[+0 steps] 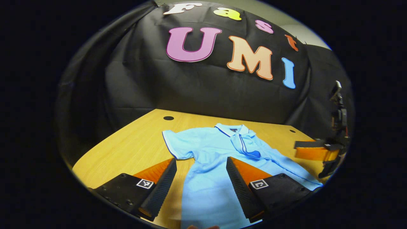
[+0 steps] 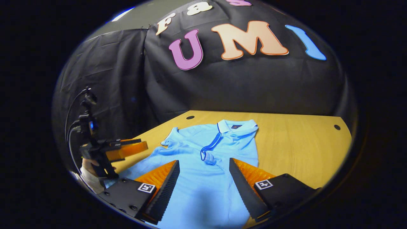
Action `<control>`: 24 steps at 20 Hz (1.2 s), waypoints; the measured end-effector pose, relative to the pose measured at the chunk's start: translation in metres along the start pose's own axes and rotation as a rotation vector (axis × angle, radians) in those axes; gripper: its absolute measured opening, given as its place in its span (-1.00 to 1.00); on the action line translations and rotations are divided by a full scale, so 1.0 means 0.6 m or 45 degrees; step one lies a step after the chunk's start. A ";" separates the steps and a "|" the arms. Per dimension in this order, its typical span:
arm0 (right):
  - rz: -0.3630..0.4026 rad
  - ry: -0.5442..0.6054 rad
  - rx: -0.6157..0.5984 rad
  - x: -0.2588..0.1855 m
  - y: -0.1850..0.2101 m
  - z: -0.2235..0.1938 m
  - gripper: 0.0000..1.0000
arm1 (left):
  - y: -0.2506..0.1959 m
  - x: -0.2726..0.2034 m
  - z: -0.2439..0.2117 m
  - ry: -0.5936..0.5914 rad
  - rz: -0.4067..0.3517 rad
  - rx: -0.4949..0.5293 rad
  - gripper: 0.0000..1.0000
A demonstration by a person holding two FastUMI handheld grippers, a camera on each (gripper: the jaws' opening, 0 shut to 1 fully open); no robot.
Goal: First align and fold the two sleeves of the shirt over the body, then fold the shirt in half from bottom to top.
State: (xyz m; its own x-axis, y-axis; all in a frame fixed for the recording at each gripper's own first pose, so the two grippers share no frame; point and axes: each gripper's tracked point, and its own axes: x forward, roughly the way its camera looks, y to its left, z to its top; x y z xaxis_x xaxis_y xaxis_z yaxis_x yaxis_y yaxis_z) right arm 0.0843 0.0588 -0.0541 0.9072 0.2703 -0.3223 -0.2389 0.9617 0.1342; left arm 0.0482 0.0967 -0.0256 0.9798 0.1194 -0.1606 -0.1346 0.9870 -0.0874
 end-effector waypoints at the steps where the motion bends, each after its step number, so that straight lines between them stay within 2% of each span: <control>1: 0.004 -0.013 -0.002 -0.021 -0.001 -0.009 0.96 | 0.005 0.012 0.003 0.023 0.008 -0.002 0.87; 3: -0.010 -0.034 0.012 -0.057 -0.007 -0.029 0.96 | 0.015 0.036 0.005 0.079 0.018 -0.018 0.87; 7: -0.034 -0.041 0.037 -0.098 -0.021 -0.069 0.95 | 0.060 0.087 0.011 0.136 0.137 -0.046 0.88; 9: -0.061 -0.056 0.046 -0.107 -0.033 -0.074 0.95 | 0.069 0.111 0.014 0.165 0.151 -0.054 0.87; 12: -0.081 -0.068 0.055 -0.120 -0.045 -0.073 0.95 | 0.097 0.150 0.020 0.207 0.210 -0.007 0.87; 15: -0.089 -0.083 0.066 -0.126 -0.053 -0.066 0.95 | 0.111 0.184 0.011 0.262 0.228 0.055 0.87; 24: -0.131 -0.097 0.081 -0.137 -0.072 -0.059 0.95 | 0.116 0.228 -0.042 0.389 0.234 0.060 0.81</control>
State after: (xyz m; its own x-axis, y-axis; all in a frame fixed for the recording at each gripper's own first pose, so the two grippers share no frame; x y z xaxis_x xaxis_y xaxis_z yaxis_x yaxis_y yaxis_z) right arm 0.0078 -0.0032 -0.0668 0.9499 0.1642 -0.2660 -0.1232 0.9787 0.1640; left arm 0.1691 0.1792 -0.0784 0.8492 0.2650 -0.4568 -0.2905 0.9567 0.0148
